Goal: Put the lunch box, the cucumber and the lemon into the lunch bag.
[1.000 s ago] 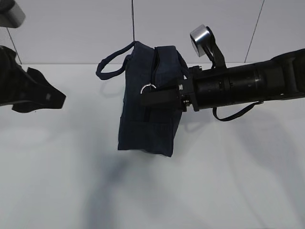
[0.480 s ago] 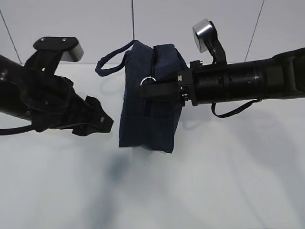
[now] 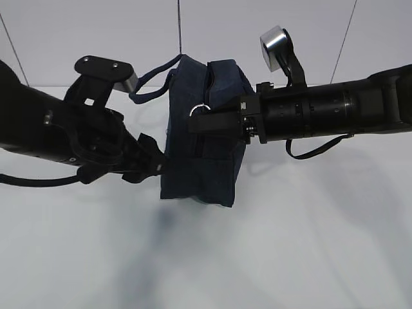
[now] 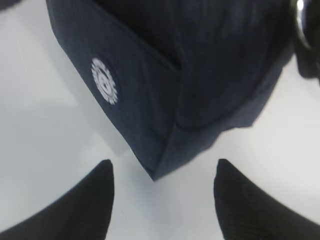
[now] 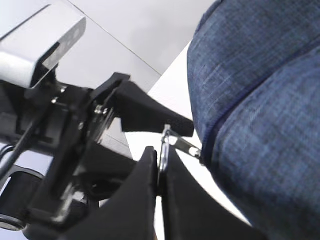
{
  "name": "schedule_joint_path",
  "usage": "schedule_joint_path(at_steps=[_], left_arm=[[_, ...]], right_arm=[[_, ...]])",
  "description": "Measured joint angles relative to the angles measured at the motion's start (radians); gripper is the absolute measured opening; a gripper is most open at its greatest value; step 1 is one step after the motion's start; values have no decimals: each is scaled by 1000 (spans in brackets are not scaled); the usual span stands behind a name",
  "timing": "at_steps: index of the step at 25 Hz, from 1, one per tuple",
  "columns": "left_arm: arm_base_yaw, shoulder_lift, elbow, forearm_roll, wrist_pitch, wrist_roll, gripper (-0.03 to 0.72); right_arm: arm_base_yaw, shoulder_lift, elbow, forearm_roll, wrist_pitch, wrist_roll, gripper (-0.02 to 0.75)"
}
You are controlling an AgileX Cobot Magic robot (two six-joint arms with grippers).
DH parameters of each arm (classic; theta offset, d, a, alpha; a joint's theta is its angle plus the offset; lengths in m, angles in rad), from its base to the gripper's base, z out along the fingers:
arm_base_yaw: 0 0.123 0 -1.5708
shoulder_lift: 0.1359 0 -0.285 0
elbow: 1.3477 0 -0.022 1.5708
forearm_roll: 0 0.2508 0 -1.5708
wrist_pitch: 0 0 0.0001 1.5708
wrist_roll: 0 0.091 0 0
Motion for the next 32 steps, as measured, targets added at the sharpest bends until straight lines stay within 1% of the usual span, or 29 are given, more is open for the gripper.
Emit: schedule_joint_path(at_steps=[7, 13, 16, 21, 32], left_arm=[[0, 69, 0, 15, -145, 20, 456], [0, 120, 0, 58, -236, 23, 456], [-3, 138, 0, 91, -243, 23, 456], [-48, 140, 0, 150, -261, 25, 455], [-55, 132, 0, 152, -289, 25, 438]], right_arm=[[0, 0, 0, -2, 0, 2, 1], [0, 0, 0, -5, 0, 9, 1], [0, 0, 0, -6, 0, 15, 1], [0, 0, 0, -6, 0, 21, 1], [0, 0, -6, -4, 0, 38, 1]])
